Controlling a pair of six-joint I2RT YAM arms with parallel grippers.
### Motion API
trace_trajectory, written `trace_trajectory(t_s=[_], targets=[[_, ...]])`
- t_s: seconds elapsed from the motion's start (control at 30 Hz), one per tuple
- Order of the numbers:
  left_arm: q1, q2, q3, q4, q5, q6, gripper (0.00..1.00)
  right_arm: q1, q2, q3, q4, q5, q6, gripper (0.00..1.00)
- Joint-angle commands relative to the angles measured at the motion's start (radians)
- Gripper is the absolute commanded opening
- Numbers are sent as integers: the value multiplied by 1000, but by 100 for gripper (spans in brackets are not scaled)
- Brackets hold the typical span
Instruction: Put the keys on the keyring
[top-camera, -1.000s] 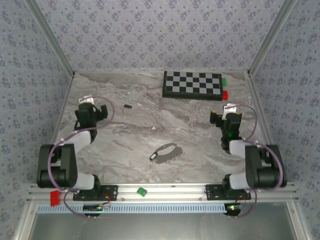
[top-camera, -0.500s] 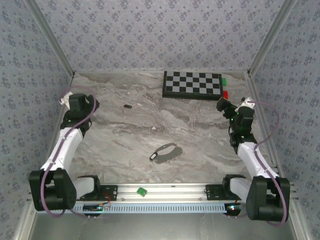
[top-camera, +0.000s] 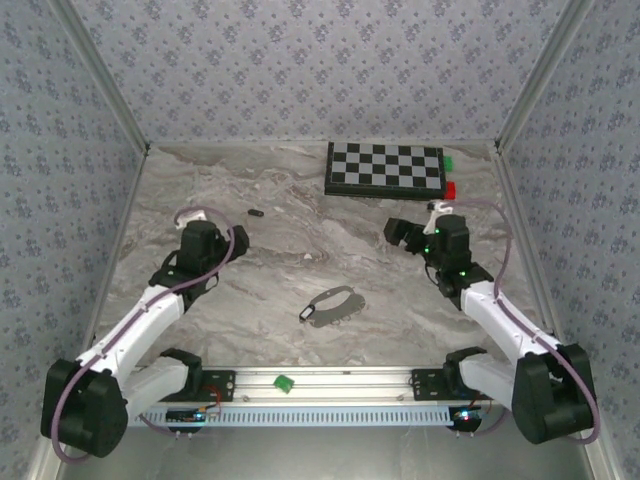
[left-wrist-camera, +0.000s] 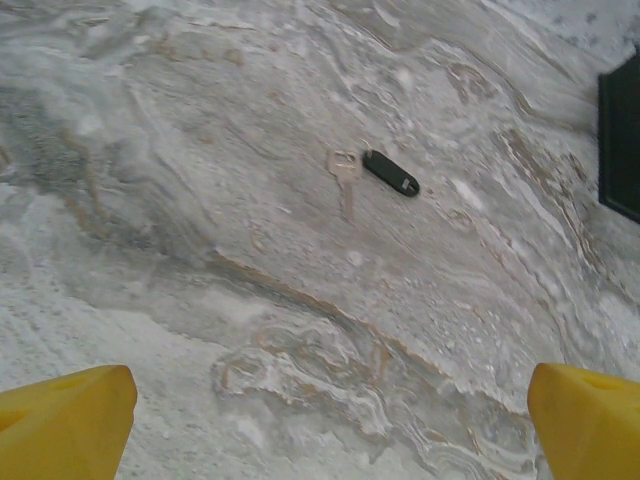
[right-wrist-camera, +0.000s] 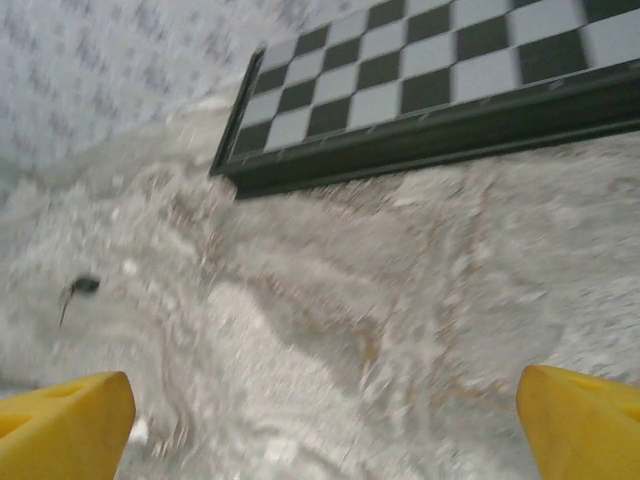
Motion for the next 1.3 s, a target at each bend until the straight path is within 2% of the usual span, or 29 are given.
trace_trajectory(t_s=[0.0,0.07,0.13,0.3,0.47,0.57,0.8,0.93,1.1,1.27], targets=[[-40,20,-20,66,-47,8,100,107,-30,35,-145,67,-84,100],[-49,40,-19,94,22,8,100,171,-29,29,-199,82,-84,100],[-63,61,-5,99,76,23,100,235,-31,13,-233,89,-79,95],[-109,111,33,99,110,75,100,421,-28,-18,-293,162,-65,82],[-150,163,70,95,95,132,100,601,54,-16,-258,187,-43,51],[-161,185,77,109,95,135,100,660,160,13,-215,187,-35,35],[-222,193,103,72,65,188,100,683,433,143,-179,123,-52,19],[-242,176,102,59,53,198,100,662,518,186,-169,104,-48,18],[-270,173,103,53,50,206,100,574,599,221,-174,70,-42,18],[-295,181,113,47,44,219,100,490,613,224,-180,76,-52,18]])
